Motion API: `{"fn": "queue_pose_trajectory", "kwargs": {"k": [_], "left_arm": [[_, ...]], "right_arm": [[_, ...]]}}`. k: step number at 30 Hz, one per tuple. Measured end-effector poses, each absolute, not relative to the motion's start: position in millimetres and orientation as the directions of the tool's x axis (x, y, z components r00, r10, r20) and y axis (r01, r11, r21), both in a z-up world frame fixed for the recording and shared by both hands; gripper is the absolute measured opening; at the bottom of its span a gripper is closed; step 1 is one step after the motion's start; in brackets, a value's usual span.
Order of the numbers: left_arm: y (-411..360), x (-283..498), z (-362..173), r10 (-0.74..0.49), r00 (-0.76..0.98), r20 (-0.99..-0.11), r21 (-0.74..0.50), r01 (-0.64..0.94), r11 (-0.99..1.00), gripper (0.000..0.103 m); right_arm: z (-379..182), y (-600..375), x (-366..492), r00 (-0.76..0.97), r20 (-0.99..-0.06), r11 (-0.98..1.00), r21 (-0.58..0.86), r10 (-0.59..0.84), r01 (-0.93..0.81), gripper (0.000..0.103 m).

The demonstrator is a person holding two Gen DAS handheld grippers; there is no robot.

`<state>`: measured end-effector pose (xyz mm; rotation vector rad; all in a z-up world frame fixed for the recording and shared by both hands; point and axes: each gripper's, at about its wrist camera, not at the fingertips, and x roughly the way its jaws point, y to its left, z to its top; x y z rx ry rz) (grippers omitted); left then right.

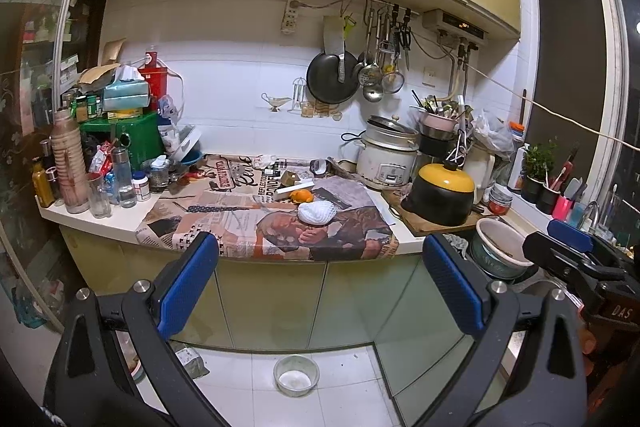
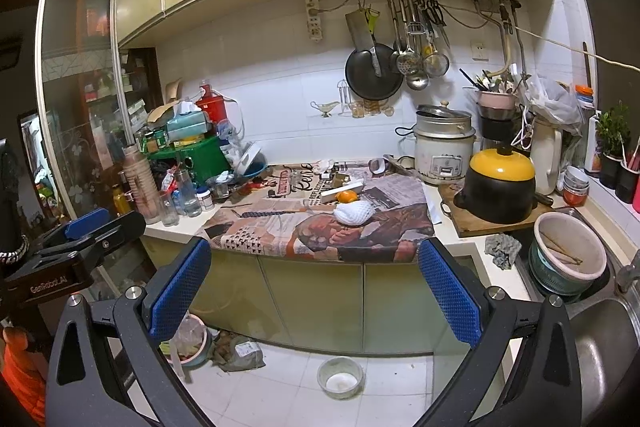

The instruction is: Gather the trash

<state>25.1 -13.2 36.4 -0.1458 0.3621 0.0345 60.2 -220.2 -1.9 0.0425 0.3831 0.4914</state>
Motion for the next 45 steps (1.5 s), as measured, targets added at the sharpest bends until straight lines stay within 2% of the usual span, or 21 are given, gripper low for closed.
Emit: {"fn": "queue_pose_trajectory", "kwargs": {"k": [2, 19, 45], "left_arm": [[-11, 17, 21, 0.005, 0.936, -0.351, -0.136, -0.056, 0.989, 0.103], [-6, 30, 7, -0.021, 0.937, -0.349, -0.135, -0.028, 0.99, 0.103], [-12, 66, -7, -0.013, 0.919, -0.393, -0.173, -0.06, 0.983, 0.103]], "right_arm": [[-2, -220, 61, 0.812, -0.349, 0.882, 0.133, 0.469, -0.452, 0.103], [-10, -230, 76, 0.815, -0.356, 0.888, 0.135, 0.457, -0.439, 0.103], [-10, -233, 106, 0.793, -0.387, 0.88, 0.137, 0.471, -0.455, 0.103]]}}
